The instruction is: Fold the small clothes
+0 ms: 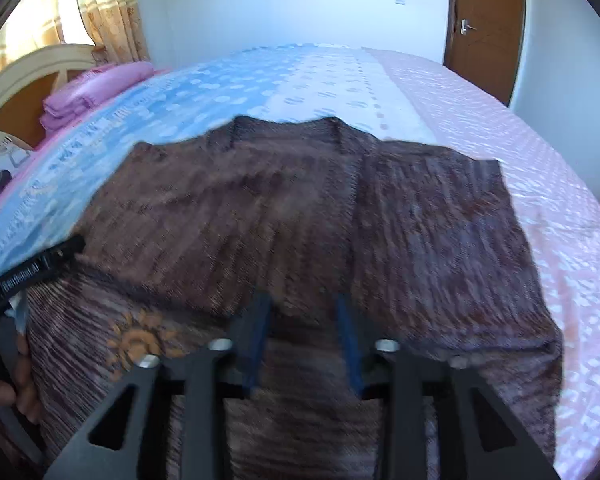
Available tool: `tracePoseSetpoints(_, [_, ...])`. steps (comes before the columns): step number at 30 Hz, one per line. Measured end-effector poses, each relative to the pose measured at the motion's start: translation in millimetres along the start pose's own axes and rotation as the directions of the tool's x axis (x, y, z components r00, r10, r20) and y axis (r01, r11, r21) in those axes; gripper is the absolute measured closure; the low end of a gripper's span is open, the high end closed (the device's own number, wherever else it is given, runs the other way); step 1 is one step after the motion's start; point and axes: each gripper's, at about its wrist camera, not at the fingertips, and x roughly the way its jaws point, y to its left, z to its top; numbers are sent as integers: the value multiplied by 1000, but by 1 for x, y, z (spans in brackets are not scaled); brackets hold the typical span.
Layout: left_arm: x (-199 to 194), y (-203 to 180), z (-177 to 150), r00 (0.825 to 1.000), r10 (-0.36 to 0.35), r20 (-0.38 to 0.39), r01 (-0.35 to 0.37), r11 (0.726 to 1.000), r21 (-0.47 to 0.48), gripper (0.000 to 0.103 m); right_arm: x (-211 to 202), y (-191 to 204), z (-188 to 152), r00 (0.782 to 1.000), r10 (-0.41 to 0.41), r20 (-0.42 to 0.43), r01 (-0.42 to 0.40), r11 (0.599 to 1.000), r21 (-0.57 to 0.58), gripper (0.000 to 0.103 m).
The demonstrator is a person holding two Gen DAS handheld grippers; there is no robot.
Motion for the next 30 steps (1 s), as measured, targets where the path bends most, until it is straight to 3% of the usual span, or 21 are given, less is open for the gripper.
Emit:
tracePoseSetpoints(4, [-9,3,-7,1000,3,-25,-2,999,46,21,-6,0,-14,999,-45,10,46,999,-30,64])
tracePoseSetpoints(7, [-29,15,-23,999,34,-20,-33,997,66,5,-7,-1,-16,998,-49,25,50,999,-22,64])
tracePoseSetpoints(9, [-39,27,-32,999,33,-17,-32,998,55,5,-11,0,-14,997,-71,24,71,997,-1,65])
tracePoseSetpoints(10, [-48,34,-38,1000,4,7,-4,999,53,5,-18,1,-13,996,-77,38,77,997,14,78])
tracePoseSetpoints(12, [-54,42,-41,1000,11,21,-12,999,48,5,-34,16,-9,995,-8,95,7,1000,7,86])
tracePoseSetpoints(15, [-49,48,-40,999,31,10,-31,999,27,4,-42,56,6,989,62,134,-52,996,-75,86])
tracePoseSetpoints(18, [-44,38,-43,997,74,24,-76,994,79,0,-27,86,20,987,92,134,-80,993,-90,86])
tracePoseSetpoints(22, [-45,39,-49,996,73,59,-78,993,92,0,21,110,19,986,167,-11,-167,985,-43,86])
tracePoseSetpoints(24, [-44,41,-47,996,62,58,-67,994,91,0,17,114,17,989,147,18,-145,987,-64,86])
tracePoseSetpoints(27, [-44,40,-48,996,57,63,-63,993,96,0,-3,106,15,979,203,-9,-203,978,-49,85])
tracePoseSetpoints(30, [-45,41,-49,997,50,65,-56,994,92,0,-54,73,1,967,243,81,-245,969,20,85])
